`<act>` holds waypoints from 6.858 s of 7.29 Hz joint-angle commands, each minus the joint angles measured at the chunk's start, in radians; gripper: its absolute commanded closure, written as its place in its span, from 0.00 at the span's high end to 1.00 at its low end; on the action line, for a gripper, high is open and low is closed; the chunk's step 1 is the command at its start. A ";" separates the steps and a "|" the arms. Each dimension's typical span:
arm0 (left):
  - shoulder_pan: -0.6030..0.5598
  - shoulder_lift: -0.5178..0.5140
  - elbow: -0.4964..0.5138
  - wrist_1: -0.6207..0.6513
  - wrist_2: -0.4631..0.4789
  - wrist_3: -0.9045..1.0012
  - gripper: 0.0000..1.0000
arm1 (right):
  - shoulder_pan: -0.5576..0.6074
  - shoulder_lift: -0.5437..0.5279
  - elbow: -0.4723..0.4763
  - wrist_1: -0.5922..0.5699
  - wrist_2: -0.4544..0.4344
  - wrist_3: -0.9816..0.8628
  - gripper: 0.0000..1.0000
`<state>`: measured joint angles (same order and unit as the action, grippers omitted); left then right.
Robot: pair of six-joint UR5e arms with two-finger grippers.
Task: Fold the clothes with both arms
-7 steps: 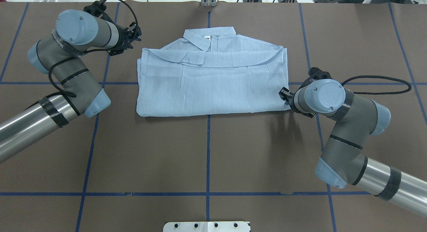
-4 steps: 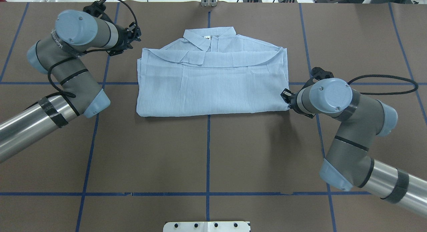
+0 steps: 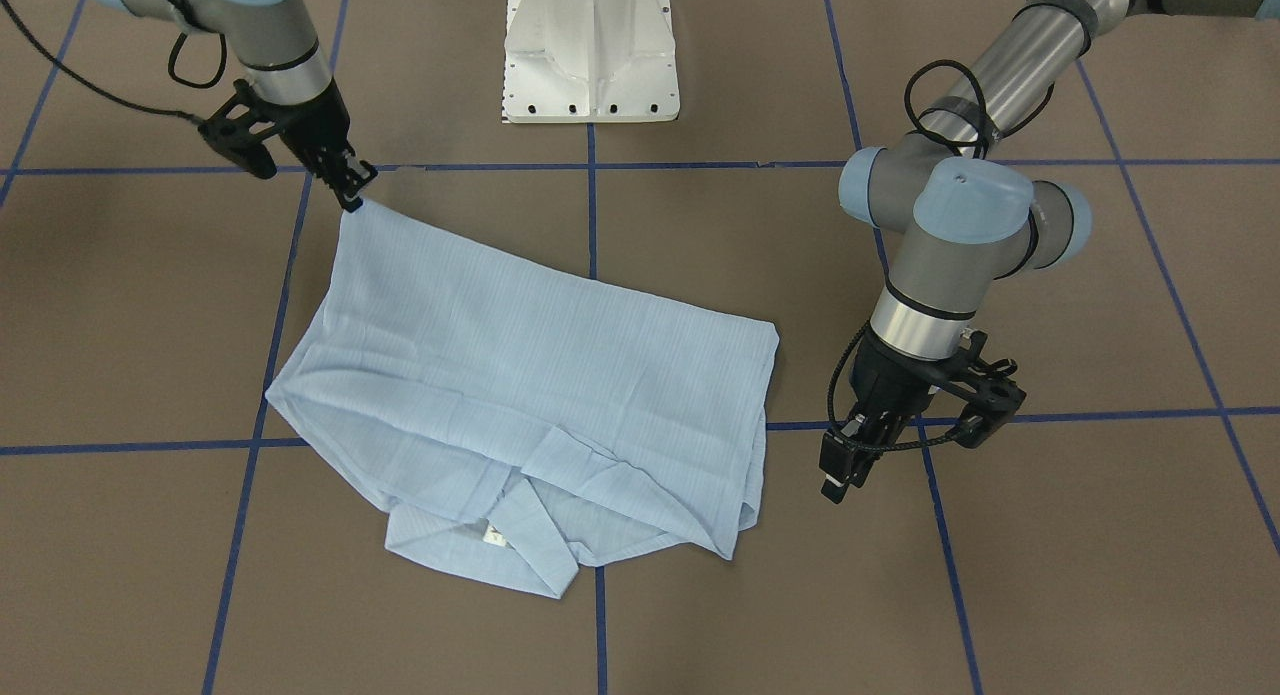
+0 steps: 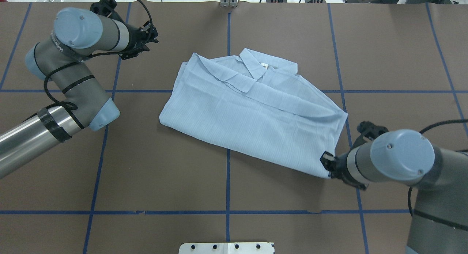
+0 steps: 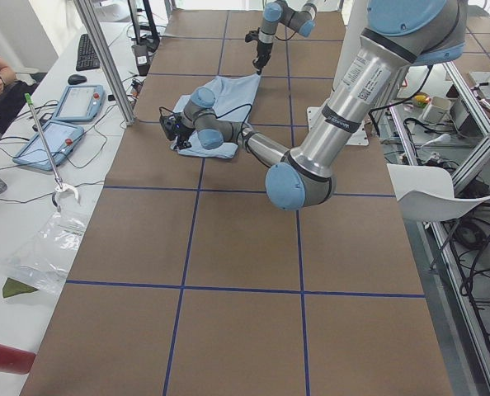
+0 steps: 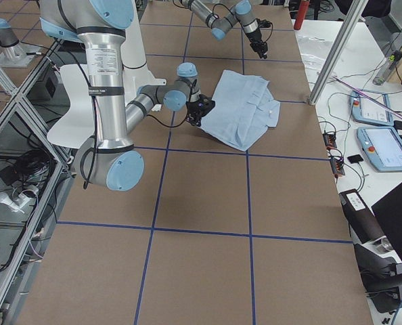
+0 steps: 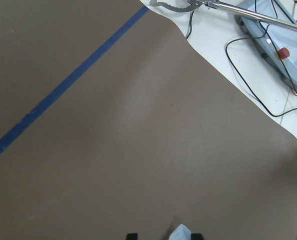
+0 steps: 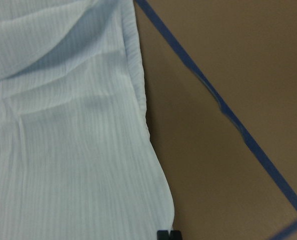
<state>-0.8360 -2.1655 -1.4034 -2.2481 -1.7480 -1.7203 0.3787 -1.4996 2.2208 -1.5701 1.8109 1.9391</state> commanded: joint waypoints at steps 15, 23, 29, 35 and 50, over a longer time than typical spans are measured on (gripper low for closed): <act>0.491 0.132 -0.365 0.308 0.030 -0.371 0.78 | 0.394 0.232 -0.214 -0.122 0.154 -0.411 1.00; 0.456 0.131 -0.345 0.305 0.111 -0.321 0.00 | 0.402 0.243 -0.227 -0.120 0.153 -0.408 1.00; 0.142 -0.026 0.012 0.128 0.110 0.069 0.00 | 0.399 0.251 -0.225 -0.120 0.153 -0.402 1.00; 0.017 -0.107 0.174 -0.143 -0.005 0.212 0.84 | 0.130 0.379 -0.247 -0.005 -0.070 -0.345 1.00; 0.002 0.197 -0.127 -0.146 -0.123 0.286 0.84 | -0.162 0.550 -0.474 -0.197 -0.351 -1.085 1.00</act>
<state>-0.8345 -1.9692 -1.5306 -2.3934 -1.8709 -1.4333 0.2109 -0.9303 1.7358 -1.7607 1.4614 0.8639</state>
